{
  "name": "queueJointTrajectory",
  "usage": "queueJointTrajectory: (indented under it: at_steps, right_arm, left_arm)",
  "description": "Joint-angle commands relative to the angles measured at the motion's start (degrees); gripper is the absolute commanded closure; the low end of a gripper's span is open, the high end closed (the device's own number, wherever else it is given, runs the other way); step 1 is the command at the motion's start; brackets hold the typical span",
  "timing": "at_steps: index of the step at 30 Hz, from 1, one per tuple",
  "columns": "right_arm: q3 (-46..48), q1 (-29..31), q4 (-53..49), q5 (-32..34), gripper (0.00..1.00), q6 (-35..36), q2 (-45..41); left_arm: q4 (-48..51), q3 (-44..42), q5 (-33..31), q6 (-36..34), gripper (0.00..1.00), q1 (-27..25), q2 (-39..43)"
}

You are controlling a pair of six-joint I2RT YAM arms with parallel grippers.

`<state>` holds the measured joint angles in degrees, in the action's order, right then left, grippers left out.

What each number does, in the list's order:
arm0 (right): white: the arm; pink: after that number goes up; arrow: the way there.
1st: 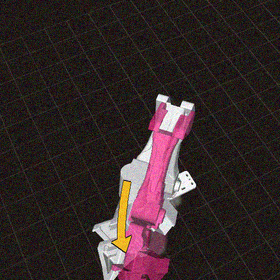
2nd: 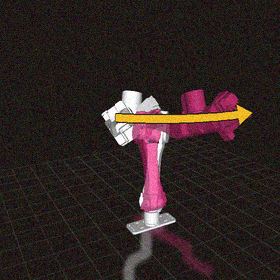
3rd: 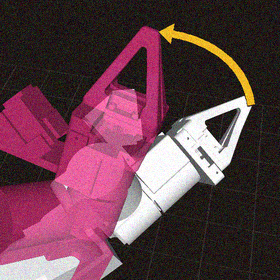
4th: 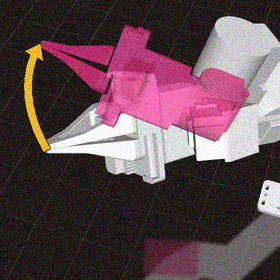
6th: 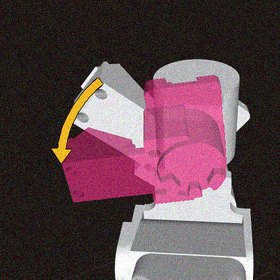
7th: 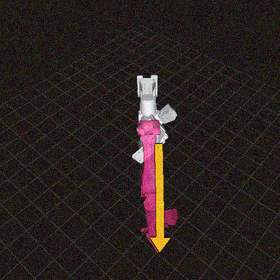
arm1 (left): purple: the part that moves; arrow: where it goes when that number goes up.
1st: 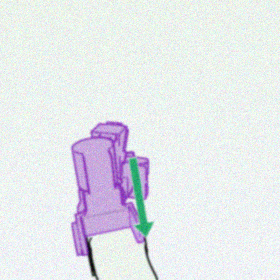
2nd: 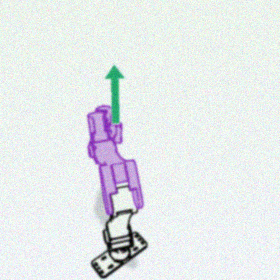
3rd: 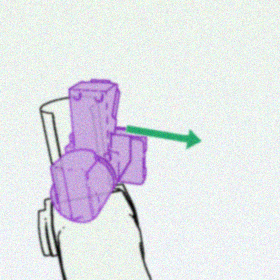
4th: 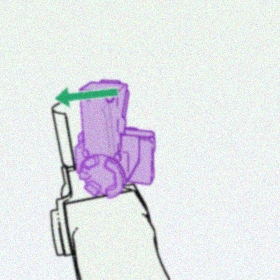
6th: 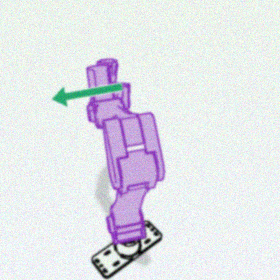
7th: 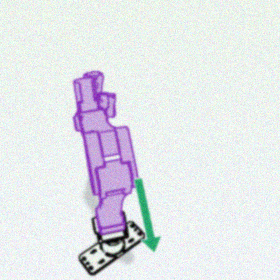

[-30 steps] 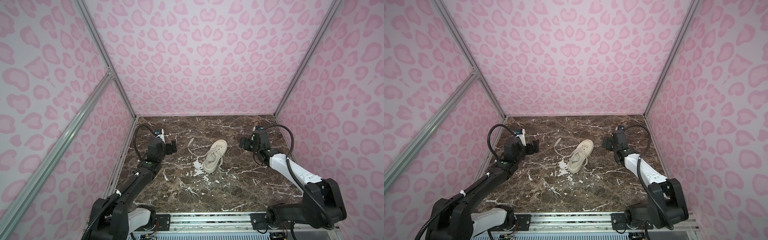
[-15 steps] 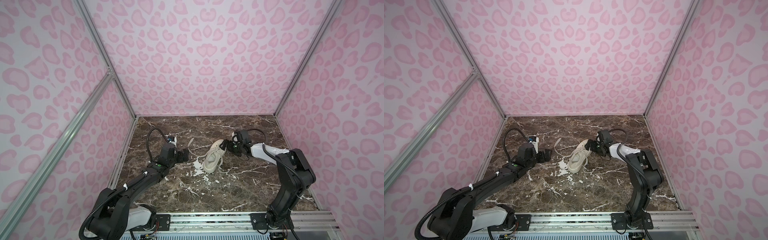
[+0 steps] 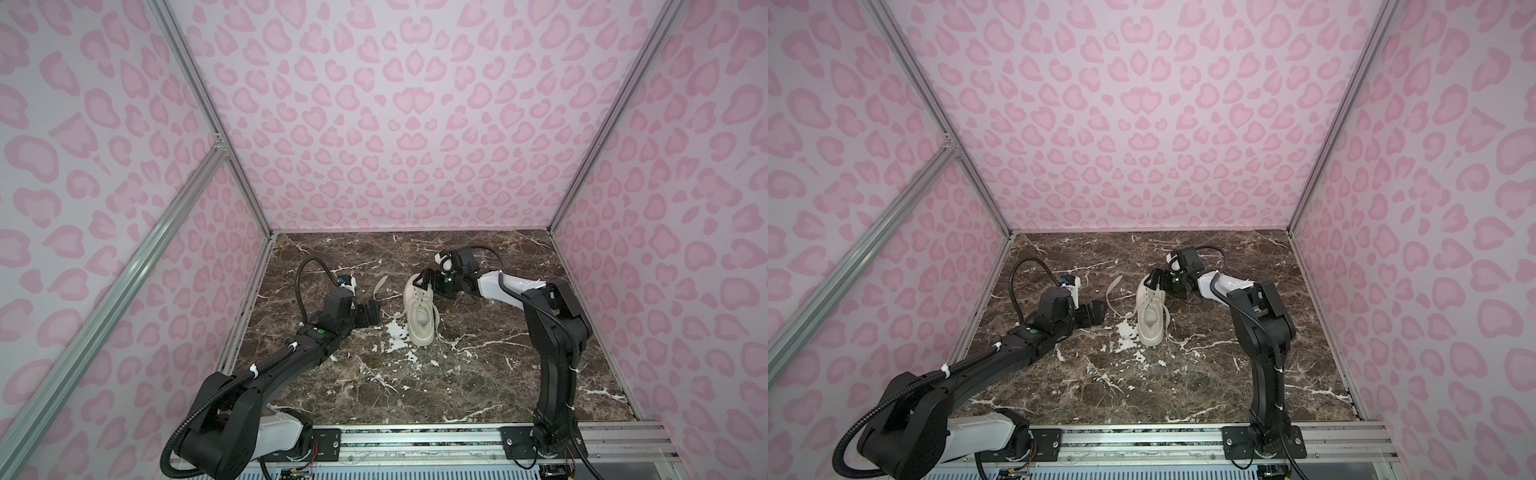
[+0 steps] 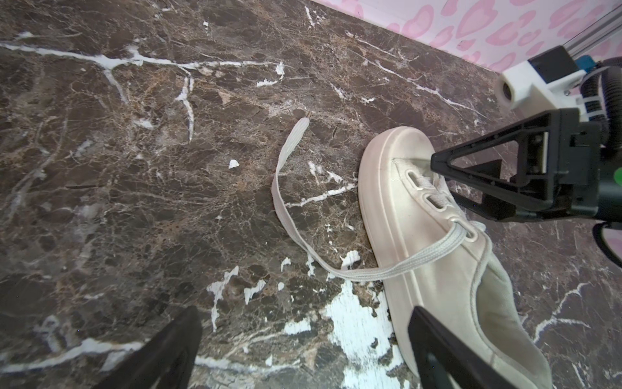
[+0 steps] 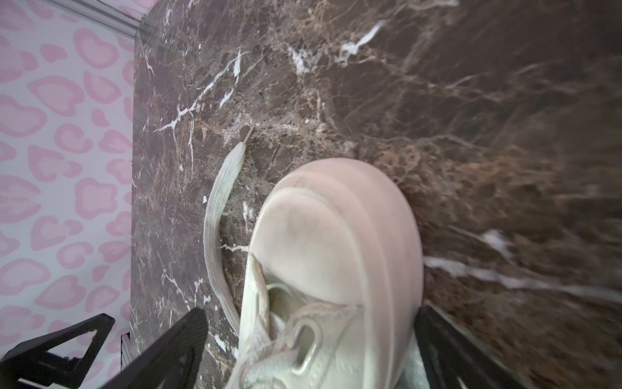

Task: Tie the shoes
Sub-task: 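Move both grippers toward the cream sneaker's loose laces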

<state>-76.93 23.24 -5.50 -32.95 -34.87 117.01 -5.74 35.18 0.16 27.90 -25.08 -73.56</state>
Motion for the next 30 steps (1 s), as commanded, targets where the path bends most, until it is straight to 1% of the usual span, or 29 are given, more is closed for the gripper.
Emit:
queueJointTrajectory:
  at_steps: [1,3,7,8,12,14,16,17,21,22,26,30]
  right_arm:
    - [-1.32,0.05,-4.37,1.29,0.03,0.93,-0.09]
    - [0.13,-0.88,-5.88,5.41,0.03,-0.46,-2.96]
    - [4.22,-2.55,-14.76,14.32,0.04,-1.70,-11.77]
    - [5.99,-2.67,-16.87,16.15,0.08,-2.08,-14.31]
    - [14.58,-2.48,-22.76,19.87,0.13,-5.36,-22.44]
    - [19.89,-2.03,-23.42,20.83,0.18,-8.58,-27.03]
    - [24.50,-1.14,-22.93,21.46,0.21,-11.81,-30.92]
    - [26.32,-0.61,-22.77,21.79,0.25,-13.35,-32.53]
    - [31.11,0.63,-20.82,21.19,0.38,-17.84,-35.39]
    - [31.74,0.87,-20.17,21.05,0.43,-18.60,-35.36]
    - [31.58,2.11,-19.38,21.84,0.49,-19.37,-34.10]
    - [31.70,2.63,-17.48,21.25,0.52,-20.31,-32.17]
  left_arm:
    - [1.30,1.09,-0.41,0.73,0.02,0.03,-0.82]
    - [2.28,1.92,-1.14,0.80,0.02,0.03,-1.35]
    - [5.17,4.35,-2.98,0.51,0.02,0.03,-3.01]
    - [5.62,5.14,-3.03,0.41,0.02,0.07,-3.59]
    - [5.07,6.91,-1.70,1.12,0.01,0.12,-6.36]
    - [4.16,7.78,-0.67,1.61,0.00,0.11,-8.24]
    - [3.37,8.51,0.05,2.23,0.01,0.10,-10.00]
    - [2.87,8.75,0.55,2.41,0.01,0.10,-10.78]
    - [2.40,10.27,2.38,2.10,0.03,0.10,-13.38]
    - [2.41,10.58,2.78,1.92,0.03,0.08,-13.86]
    - [2.40,11.18,3.82,1.15,0.06,0.12,-15.02]
    - [2.40,11.02,4.34,0.93,0.07,0.09,-15.51]
